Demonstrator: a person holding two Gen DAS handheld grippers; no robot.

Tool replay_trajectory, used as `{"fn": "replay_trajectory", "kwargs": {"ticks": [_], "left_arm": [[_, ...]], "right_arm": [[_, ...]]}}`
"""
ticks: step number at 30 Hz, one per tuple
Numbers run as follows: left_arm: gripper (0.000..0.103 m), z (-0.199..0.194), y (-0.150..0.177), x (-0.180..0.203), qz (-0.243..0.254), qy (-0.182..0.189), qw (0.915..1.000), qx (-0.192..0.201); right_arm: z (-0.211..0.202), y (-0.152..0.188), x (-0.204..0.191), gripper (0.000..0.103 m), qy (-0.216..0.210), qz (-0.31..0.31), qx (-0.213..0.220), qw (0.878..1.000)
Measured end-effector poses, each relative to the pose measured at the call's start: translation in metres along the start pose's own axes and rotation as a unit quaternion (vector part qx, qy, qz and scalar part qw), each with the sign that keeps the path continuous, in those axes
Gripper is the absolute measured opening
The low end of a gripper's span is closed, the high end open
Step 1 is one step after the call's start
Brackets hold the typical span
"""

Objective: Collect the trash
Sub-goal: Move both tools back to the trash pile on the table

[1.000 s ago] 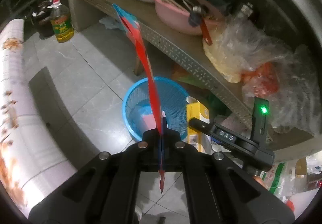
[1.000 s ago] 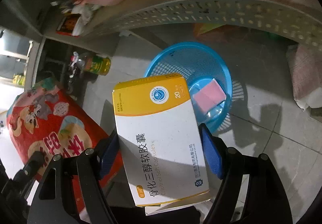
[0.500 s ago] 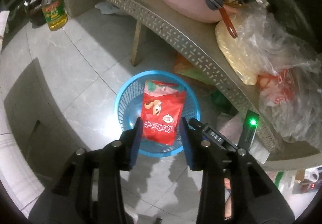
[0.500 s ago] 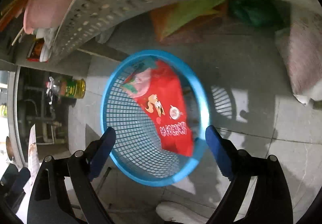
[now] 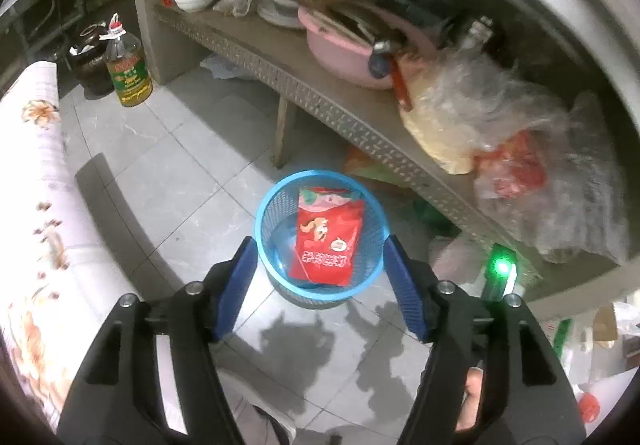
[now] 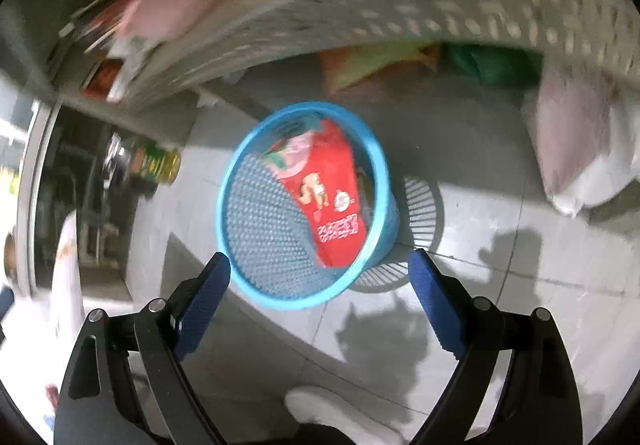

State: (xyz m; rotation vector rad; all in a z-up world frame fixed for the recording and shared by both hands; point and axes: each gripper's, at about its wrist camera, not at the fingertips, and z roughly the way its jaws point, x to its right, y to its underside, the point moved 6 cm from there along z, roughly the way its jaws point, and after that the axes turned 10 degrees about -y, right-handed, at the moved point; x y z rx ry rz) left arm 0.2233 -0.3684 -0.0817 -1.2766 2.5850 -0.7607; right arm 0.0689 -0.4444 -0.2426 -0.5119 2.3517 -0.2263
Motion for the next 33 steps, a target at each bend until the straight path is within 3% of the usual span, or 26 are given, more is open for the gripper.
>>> {"fn": "replay_trajectory", "kwargs": {"ticks": [8,15,23,27,30,33], "left_arm": [[0.072,-0.076,0.044,-0.049,-0.029,0.000,0.9988,0.039],[0.077,-0.143,0.095,-0.116,-0.088,-0.038,0.9920,0.083],[0.079,-0.202,0.159,-0.178,-0.138,-0.093,0.9779,0.127],[0.080,-0.234,0.185,-0.209,-0.170,-0.113,0.9649,0.165],[0.081,-0.258,0.202,-0.237,-0.198,-0.134,0.9515,0.194],[0.081,-0.278,0.221,-0.271,-0.234,-0.156,0.9349,0.216]], "right_arm": [[-0.050,0.022,-0.094,0.091,0.014,-0.178,0.009,0.984],[-0.088,0.041,-0.179,0.096,0.024,-0.305,0.051,0.951],[-0.094,0.085,-0.248,0.096,0.030,-0.429,0.045,0.902],[-0.108,0.109,-0.290,0.096,-0.018,-0.472,0.051,0.880],[-0.119,0.125,-0.315,0.096,-0.066,-0.482,0.046,0.872],[-0.126,0.142,-0.340,0.096,-0.130,-0.474,0.014,0.871]]}}
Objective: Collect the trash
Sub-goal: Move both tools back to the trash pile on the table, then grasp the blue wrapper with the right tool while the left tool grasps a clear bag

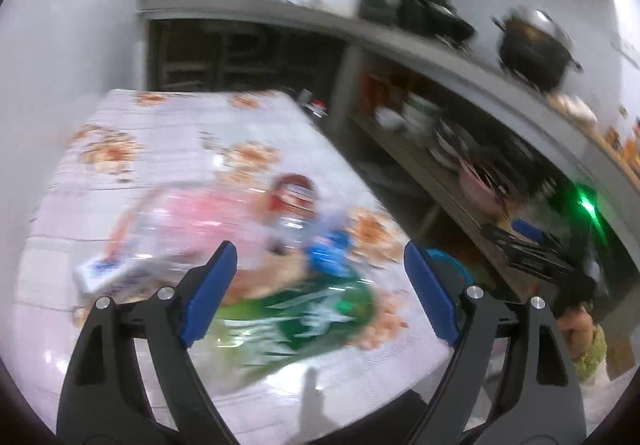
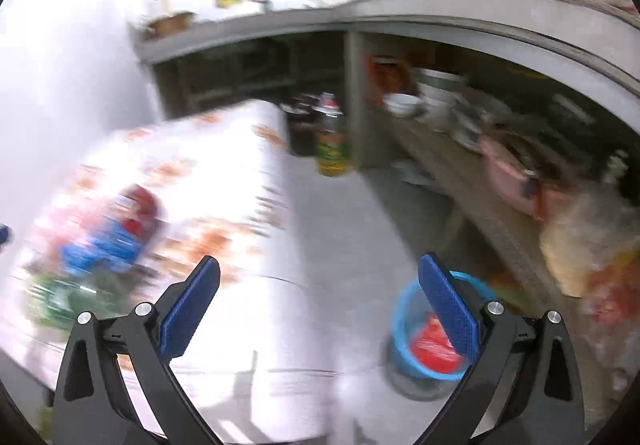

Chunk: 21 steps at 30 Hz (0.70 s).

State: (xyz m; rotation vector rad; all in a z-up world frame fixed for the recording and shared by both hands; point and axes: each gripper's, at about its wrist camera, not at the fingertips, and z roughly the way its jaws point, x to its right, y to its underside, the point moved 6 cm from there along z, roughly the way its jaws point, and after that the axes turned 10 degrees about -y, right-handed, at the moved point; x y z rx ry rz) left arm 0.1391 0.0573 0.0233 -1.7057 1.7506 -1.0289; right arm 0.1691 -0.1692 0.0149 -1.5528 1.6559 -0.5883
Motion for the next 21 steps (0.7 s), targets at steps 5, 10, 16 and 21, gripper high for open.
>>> {"fn": "replay_trajectory", "kwargs": {"ticks": [5,10,16,21], "left_arm": [[0.081,0.002,-0.001,-0.051,-0.047,-0.036,0.9982,0.000],[0.080,0.010,0.003,-0.084,-0.105,-0.022,0.9940,-0.017],[0.058,0.039,0.017,-0.101,-0.168,0.002,0.9822,-0.084],[0.054,0.052,0.023,-0.108,-0.224,0.055,0.9671,-0.107]], "right_arm": [[0.011,-0.012,-0.046,0.096,-0.125,0.028,-0.030,0.991],[0.023,-0.020,-0.101,0.096,-0.247,0.045,-0.058,0.966],[0.044,-0.024,-0.143,0.095,-0.284,0.040,-0.082,0.954],[0.053,-0.020,-0.156,0.095,-0.286,0.039,-0.099,0.952]]}}
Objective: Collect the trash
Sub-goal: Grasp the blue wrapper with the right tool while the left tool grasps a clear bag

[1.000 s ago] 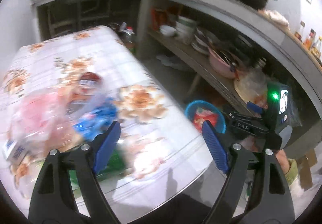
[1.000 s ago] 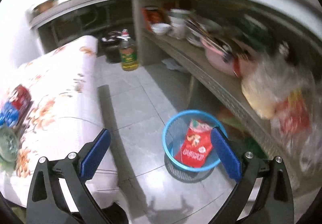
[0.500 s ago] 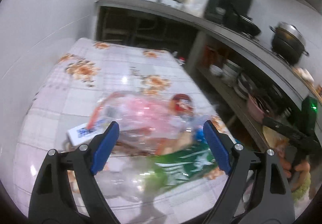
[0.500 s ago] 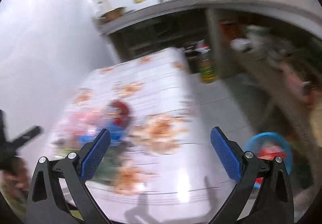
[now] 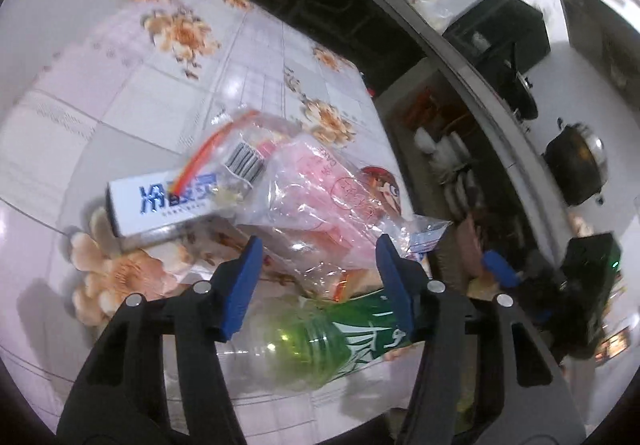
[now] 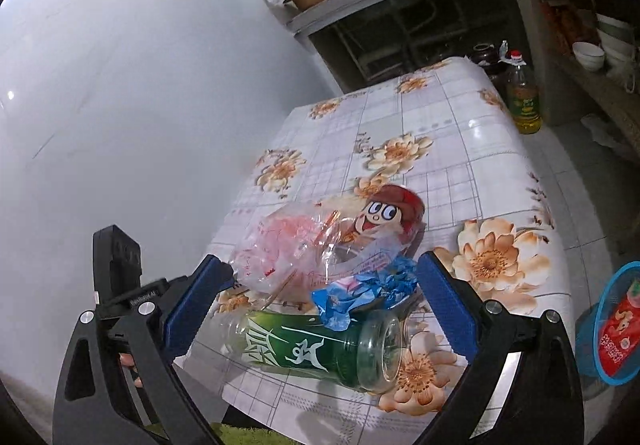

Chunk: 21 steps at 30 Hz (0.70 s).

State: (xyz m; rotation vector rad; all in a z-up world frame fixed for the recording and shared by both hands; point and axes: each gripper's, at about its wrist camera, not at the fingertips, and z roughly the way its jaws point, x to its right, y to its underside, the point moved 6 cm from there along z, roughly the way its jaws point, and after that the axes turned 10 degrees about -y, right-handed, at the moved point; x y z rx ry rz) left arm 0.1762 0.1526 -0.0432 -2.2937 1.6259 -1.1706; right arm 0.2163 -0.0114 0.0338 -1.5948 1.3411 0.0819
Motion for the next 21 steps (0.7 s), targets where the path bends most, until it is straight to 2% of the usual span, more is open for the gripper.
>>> {"fn": "replay_trajectory", "kwargs": {"ticks": [4,11,16,21], "left_arm": [[0.054,0.005,-0.005,-0.011,-0.029,-0.014,0.9995,0.004],[0.054,0.011,-0.012,-0.010,-0.026,-0.023,0.9994,0.009],[0.054,0.019,-0.015,-0.017,-0.050,-0.032,0.9983,0.000],[0.055,0.020,-0.013,-0.008,-0.050,-0.004,0.9986,-0.019]], "right_arm": [[0.000,0.003,0.006,0.095,0.002,0.010,-0.003,1.000],[0.000,0.005,0.015,0.095,0.009,0.020,-0.003,1.000],[-0.003,0.006,0.018,0.095,0.012,0.018,0.000,1.000],[-0.005,0.007,0.022,0.095,0.009,0.025,-0.001,1.000]]}}
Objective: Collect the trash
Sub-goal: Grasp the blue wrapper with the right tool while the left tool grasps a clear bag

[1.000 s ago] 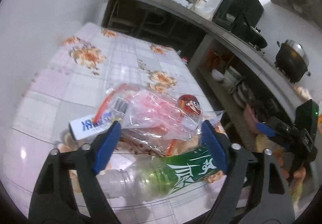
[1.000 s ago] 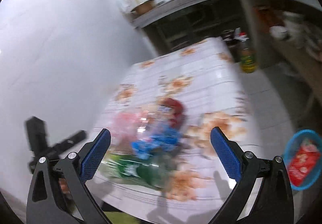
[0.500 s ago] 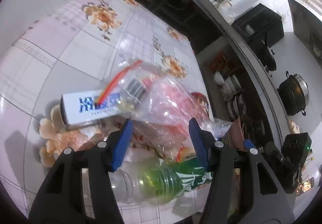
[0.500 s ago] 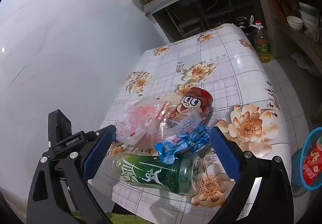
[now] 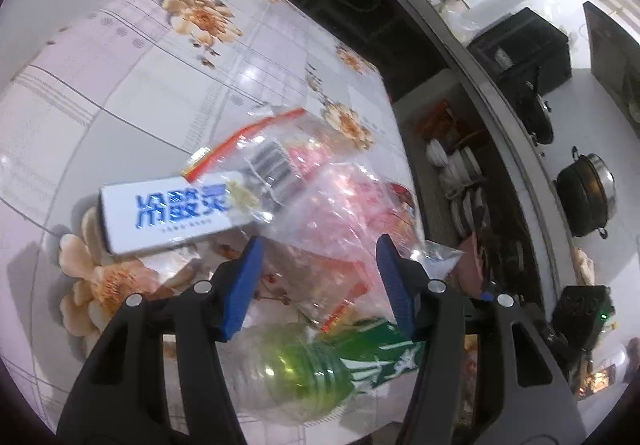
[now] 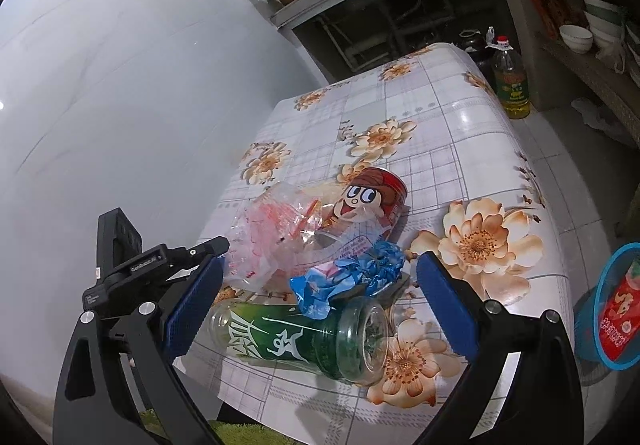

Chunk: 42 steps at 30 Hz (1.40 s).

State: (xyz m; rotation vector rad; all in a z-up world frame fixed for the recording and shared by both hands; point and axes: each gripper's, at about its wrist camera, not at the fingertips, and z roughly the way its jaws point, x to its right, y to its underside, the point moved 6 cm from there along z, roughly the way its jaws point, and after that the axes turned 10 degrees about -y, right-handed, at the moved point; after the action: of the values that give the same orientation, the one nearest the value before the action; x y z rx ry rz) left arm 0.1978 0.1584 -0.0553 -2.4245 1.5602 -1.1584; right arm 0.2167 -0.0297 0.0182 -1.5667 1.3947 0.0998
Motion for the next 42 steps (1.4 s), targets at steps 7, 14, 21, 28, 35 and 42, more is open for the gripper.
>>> {"fn": "replay_trajectory", "kwargs": {"ticks": [7,14,21,28,35,42], "left_arm": [[0.054,0.006,0.007,0.011,-0.031,0.072,0.9961,-0.041],[0.049,0.019,0.013,0.016,-0.043,0.057,0.9947,-0.075],[0.017,0.022,0.014,0.020,-0.026,0.031,0.9973,-0.062],[0.004,0.013,0.011,0.013,-0.017,0.028,0.9989,-0.034],[0.003,-0.009,0.009,0.018,0.004,0.051,0.9986,0.013],[0.003,-0.035,0.003,0.023,0.014,0.080,0.9945,0.066]], "right_arm": [[0.004,0.002,0.001,0.091,-0.007,0.002,-0.005,1.000],[0.003,0.001,0.006,0.090,-0.009,0.007,-0.003,1.000],[0.002,0.000,0.009,0.087,-0.004,0.006,-0.002,1.000],[-0.002,-0.002,0.018,0.086,0.009,0.015,0.007,1.000],[-0.002,-0.003,0.034,0.086,0.011,0.044,0.008,0.999],[0.021,0.002,0.068,0.082,-0.012,0.139,-0.032,0.990]]}}
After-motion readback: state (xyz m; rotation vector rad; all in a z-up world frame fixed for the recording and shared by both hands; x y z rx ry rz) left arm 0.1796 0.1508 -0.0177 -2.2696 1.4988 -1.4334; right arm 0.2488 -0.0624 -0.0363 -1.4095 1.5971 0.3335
